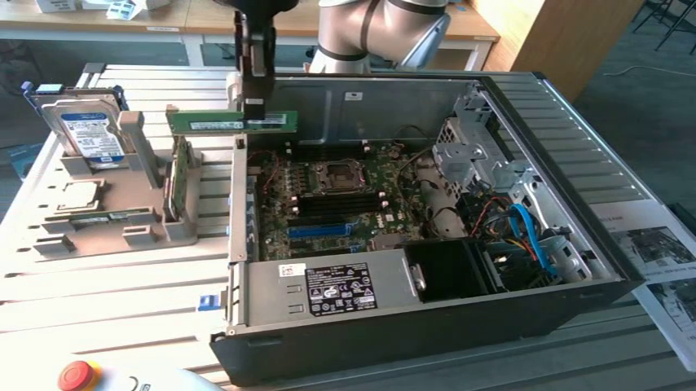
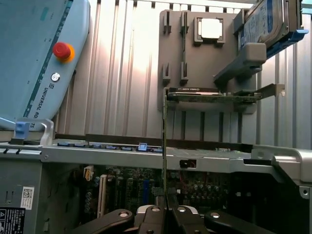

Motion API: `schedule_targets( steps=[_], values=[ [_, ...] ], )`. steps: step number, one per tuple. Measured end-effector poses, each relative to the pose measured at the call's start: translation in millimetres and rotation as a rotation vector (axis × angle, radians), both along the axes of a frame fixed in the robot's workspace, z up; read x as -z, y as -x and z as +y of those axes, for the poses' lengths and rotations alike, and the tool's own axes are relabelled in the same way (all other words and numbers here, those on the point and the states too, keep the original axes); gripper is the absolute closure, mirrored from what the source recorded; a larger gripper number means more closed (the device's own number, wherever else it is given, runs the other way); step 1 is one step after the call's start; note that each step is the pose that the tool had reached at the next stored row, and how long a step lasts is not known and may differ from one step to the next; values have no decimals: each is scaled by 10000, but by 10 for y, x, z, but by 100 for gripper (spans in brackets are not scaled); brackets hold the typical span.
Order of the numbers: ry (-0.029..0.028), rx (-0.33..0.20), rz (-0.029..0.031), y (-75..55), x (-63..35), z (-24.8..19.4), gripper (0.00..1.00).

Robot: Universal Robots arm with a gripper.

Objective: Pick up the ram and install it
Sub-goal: 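Pick up the ram and move it above insertion slot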

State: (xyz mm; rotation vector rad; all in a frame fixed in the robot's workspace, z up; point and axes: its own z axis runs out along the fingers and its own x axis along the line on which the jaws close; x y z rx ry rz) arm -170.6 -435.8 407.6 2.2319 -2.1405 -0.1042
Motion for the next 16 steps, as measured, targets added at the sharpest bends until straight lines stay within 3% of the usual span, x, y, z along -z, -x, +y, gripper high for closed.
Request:
schedule_targets(
  steps=[16],
  values=[
    [0,1,0,-612,0,-15,88]
  ],
)
